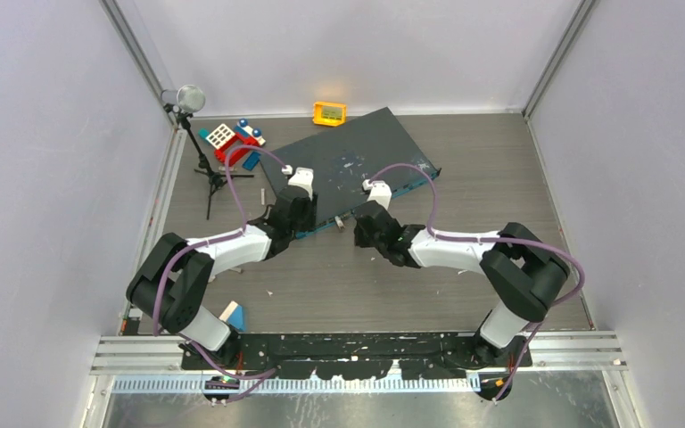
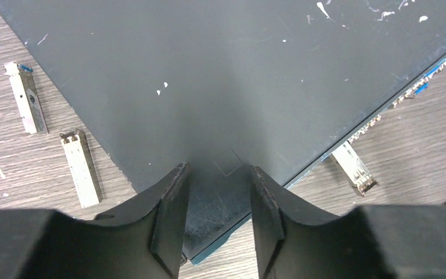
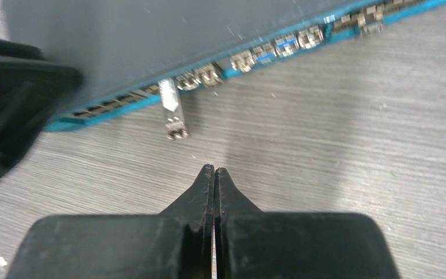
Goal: Insert the plug into the switch port
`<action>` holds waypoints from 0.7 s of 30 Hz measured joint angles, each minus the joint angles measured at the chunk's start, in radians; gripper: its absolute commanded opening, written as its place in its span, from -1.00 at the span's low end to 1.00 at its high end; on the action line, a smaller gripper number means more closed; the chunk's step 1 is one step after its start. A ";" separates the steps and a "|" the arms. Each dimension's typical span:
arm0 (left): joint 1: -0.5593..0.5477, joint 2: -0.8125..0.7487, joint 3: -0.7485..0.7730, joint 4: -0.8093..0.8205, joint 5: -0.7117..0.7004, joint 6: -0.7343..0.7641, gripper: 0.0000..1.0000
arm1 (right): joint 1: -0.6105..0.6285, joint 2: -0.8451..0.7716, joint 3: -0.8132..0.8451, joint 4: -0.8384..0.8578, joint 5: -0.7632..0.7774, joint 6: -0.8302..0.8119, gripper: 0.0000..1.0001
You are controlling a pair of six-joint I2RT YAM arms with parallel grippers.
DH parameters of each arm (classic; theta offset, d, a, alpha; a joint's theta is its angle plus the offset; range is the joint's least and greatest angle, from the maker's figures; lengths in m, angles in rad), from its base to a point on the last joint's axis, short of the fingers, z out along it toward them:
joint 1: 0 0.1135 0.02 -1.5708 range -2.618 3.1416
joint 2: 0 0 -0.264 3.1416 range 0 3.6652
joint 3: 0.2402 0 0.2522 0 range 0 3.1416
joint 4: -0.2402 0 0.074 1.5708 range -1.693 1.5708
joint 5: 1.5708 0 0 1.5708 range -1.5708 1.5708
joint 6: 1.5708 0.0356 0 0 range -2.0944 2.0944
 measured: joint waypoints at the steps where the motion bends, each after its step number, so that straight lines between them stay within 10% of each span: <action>1: 0.000 0.000 0.000 0.000 0.002 0.000 -0.44 | -0.005 0.013 0.011 -0.033 -0.006 0.010 -0.99; 10: 0.000 0.001 0.005 -0.006 0.004 -0.001 -0.99 | -0.008 0.147 0.098 -0.177 -0.085 0.054 -0.99; 21: 0.011 0.017 0.029 -0.027 -0.006 -0.003 -1.00 | -0.008 0.221 0.185 -0.175 -0.095 0.048 -0.99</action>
